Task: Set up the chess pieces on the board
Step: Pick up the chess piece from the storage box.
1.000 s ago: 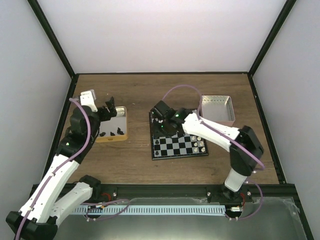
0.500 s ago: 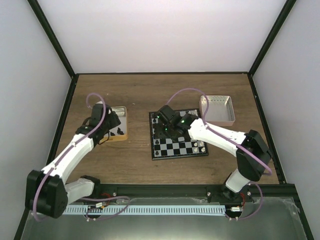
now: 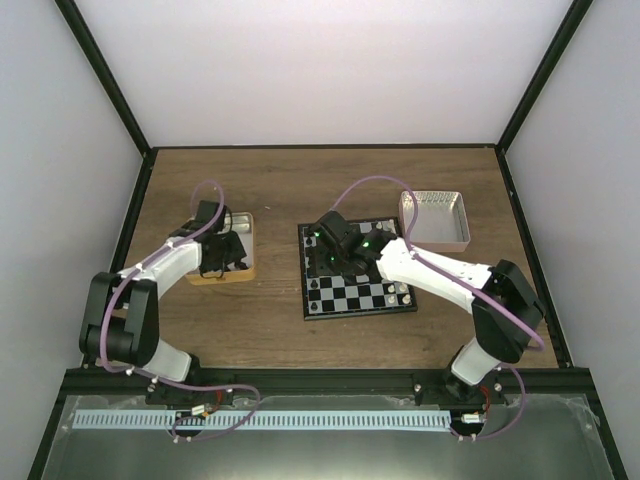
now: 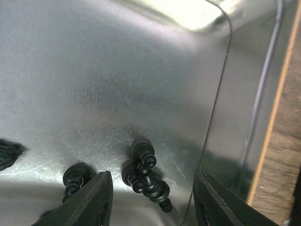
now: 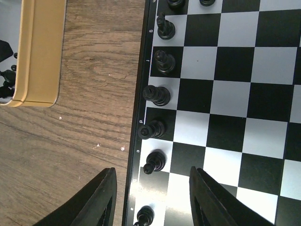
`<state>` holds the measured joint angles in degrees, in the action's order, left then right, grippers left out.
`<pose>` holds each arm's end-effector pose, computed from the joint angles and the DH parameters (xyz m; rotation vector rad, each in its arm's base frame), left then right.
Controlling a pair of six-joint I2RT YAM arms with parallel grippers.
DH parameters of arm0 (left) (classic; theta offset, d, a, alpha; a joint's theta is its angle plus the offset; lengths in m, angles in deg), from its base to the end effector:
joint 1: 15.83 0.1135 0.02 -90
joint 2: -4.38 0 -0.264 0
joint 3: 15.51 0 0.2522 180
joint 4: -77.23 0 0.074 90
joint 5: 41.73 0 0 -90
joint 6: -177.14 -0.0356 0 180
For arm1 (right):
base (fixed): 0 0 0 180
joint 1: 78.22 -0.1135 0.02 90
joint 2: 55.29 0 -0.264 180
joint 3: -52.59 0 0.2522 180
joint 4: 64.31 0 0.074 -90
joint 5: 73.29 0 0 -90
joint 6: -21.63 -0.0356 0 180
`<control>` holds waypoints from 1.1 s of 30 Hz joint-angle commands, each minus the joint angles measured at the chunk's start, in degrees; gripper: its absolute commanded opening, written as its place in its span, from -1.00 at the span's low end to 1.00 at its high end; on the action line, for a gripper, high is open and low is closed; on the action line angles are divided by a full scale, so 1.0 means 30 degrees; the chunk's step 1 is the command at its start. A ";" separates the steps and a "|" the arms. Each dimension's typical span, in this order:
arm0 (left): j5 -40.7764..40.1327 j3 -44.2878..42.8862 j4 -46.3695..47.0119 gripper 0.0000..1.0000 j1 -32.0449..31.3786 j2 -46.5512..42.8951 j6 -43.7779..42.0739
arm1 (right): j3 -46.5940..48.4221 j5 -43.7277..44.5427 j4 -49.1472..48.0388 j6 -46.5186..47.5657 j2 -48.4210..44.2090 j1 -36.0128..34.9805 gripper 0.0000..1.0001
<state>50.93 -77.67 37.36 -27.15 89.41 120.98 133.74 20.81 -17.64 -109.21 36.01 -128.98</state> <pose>0.2739 -0.0565 0.1811 -0.5129 2.6540 -0.3096 0.2134 0.2572 0.2413 -0.2005 2.6365 0.4987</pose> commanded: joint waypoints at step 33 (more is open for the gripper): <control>-0.1962 -0.1422 -0.0072 -0.81 0.0168 -0.0004 -0.0668 | -0.0141 0.1296 -0.0297 -0.0297 -0.0509 -0.0042 -0.25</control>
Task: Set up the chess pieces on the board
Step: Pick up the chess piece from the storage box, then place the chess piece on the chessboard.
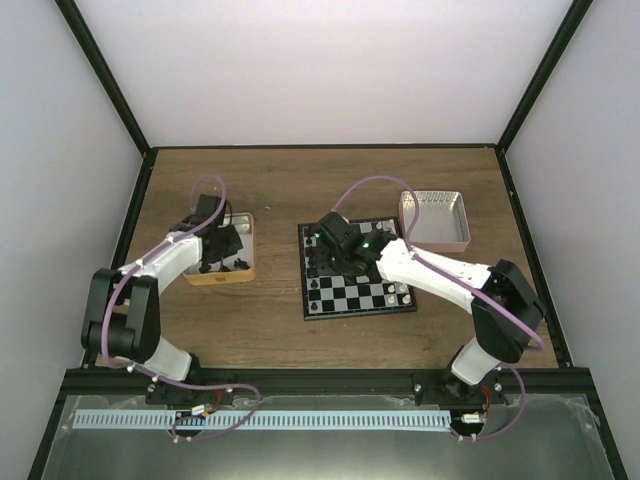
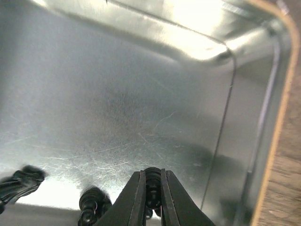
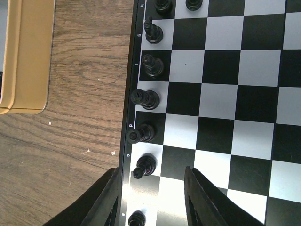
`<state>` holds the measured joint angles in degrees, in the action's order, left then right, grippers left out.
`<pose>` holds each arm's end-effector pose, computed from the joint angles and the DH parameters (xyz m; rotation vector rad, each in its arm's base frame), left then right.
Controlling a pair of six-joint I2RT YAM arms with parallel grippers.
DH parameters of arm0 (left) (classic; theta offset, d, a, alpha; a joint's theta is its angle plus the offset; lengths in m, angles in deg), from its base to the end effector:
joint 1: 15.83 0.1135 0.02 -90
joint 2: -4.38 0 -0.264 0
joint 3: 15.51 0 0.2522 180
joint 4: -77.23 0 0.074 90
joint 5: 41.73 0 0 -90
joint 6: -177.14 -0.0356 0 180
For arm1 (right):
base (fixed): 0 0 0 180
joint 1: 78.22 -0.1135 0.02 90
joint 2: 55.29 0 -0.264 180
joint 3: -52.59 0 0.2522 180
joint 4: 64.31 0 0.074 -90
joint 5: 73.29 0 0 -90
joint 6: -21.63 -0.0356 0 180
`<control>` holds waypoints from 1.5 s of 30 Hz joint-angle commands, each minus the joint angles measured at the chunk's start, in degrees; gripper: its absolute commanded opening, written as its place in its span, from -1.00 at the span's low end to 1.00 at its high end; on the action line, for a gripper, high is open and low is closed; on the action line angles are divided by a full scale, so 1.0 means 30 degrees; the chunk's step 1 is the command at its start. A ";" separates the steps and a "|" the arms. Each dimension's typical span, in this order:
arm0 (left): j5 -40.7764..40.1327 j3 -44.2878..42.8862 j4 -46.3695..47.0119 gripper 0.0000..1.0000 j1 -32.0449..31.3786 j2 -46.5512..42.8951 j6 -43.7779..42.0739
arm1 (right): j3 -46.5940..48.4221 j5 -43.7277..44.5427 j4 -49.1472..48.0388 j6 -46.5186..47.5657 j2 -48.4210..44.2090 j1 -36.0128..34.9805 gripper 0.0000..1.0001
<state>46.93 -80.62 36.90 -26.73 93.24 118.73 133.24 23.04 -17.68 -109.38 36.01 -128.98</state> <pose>0.2884 -0.0547 0.1773 -0.4929 2.6596 -0.1961 0.2137 0.2554 0.2388 -0.1810 2.6246 0.4532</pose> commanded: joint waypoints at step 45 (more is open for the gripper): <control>-0.1284 -1.5650 -0.7548 -0.76 -1.0313 1.0015 -0.3908 | -0.7926 0.9218 -0.1001 -0.8389 -1.1714 0.0222 -0.19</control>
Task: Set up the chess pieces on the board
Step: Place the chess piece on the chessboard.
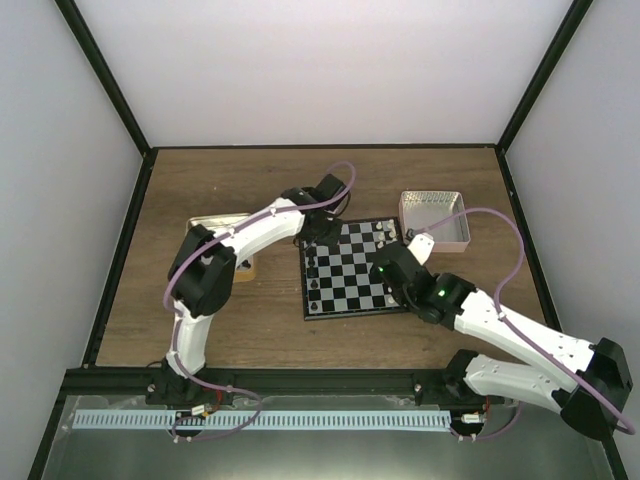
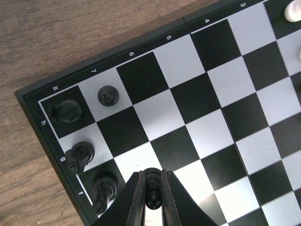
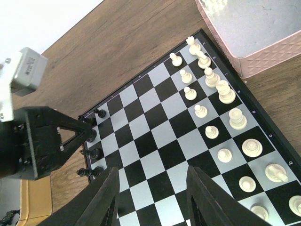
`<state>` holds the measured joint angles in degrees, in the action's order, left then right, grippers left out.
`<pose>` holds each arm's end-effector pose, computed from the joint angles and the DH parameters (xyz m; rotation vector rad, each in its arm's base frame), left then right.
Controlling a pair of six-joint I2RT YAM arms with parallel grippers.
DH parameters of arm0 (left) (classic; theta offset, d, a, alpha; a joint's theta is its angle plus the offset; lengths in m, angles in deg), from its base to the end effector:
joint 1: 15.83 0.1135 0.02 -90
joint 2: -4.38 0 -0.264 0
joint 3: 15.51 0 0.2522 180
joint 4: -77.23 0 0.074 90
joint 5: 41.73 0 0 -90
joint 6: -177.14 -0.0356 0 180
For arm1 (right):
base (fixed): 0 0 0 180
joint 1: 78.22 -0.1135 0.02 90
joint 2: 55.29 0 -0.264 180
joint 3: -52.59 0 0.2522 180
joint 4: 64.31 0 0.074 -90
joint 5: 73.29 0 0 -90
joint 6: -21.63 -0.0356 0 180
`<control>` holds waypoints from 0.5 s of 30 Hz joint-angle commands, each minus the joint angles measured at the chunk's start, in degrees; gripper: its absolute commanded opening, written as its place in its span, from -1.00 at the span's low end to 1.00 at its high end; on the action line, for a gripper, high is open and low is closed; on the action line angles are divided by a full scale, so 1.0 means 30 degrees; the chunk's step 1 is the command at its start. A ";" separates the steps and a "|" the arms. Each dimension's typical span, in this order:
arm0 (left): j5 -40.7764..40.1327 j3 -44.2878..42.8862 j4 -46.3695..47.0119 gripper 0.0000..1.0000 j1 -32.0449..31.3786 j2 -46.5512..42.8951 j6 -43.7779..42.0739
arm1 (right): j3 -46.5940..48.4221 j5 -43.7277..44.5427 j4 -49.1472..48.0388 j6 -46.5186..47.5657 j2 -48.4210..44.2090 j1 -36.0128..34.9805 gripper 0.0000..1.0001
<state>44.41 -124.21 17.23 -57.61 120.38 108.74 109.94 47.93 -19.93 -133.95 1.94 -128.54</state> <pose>0.3209 -0.2835 0.2177 0.4655 2.7224 -0.2120 0.1445 0.1453 0.2631 0.5580 2.1810 0.4678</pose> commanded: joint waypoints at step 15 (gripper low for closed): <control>-0.1613 -0.1496 -0.0475 -0.76 0.0319 0.2783 0.0034 | 0.0195 0.0263 -0.0332 0.0294 0.0577 0.0135 -0.16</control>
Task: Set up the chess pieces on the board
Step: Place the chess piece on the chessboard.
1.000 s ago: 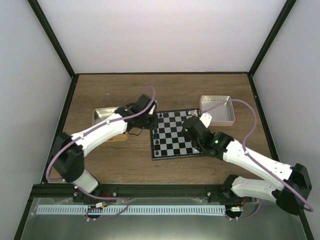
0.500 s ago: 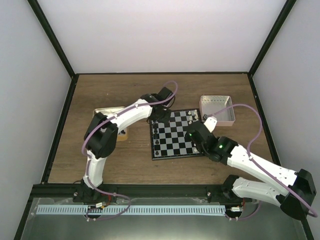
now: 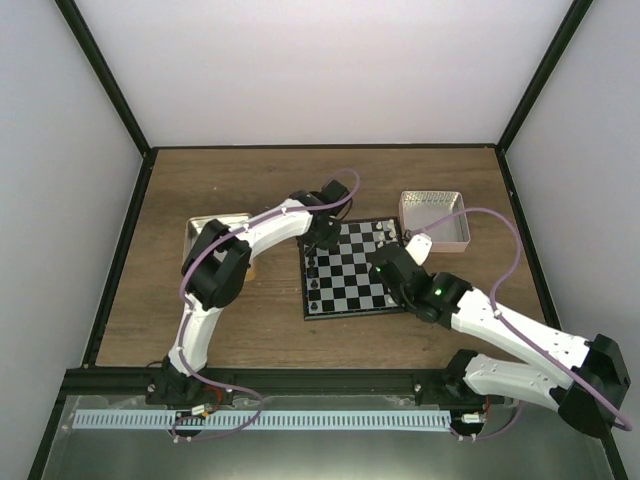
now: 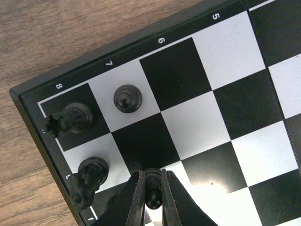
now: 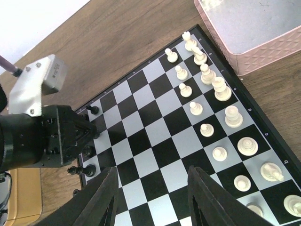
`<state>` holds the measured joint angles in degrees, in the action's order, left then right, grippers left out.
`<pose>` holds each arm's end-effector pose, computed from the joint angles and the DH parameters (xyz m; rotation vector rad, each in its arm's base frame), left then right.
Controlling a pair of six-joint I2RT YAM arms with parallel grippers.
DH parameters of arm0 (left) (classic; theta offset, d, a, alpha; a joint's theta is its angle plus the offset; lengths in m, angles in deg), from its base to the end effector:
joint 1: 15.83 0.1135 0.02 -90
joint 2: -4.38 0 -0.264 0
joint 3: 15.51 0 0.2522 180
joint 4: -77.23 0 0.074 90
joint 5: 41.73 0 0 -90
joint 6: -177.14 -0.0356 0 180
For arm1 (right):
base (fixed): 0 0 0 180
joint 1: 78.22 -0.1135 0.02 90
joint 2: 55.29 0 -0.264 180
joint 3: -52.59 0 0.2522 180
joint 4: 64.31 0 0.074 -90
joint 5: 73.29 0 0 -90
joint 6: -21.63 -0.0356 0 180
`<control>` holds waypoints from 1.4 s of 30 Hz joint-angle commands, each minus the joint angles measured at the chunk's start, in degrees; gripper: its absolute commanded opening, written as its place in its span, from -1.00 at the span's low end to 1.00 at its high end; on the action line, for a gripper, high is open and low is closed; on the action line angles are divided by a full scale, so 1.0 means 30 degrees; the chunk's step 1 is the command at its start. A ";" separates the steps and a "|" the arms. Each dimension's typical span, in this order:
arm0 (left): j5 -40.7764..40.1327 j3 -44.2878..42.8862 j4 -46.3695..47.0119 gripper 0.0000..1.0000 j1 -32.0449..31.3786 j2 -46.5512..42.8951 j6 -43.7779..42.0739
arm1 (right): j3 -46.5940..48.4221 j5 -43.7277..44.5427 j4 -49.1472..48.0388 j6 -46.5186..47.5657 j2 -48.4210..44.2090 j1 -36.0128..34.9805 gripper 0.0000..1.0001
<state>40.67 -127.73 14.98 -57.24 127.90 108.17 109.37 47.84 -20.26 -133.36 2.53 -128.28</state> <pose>0.3361 -0.2902 0.1794 0.4735 2.7878 -0.0512 0.1459 0.1456 0.2584 0.5480 2.1925 0.4470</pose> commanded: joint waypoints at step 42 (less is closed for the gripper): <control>0.0745 -0.0635 0.0479 -0.39 0.1033 -0.1808 -0.0509 | 0.0515 -0.0210 -0.0023 0.0045 0.0681 0.0047 -0.14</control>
<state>43.19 -129.04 17.05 -55.08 127.66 106.73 109.39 46.27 -20.20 -133.36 5.02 -128.28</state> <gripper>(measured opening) 0.293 0.429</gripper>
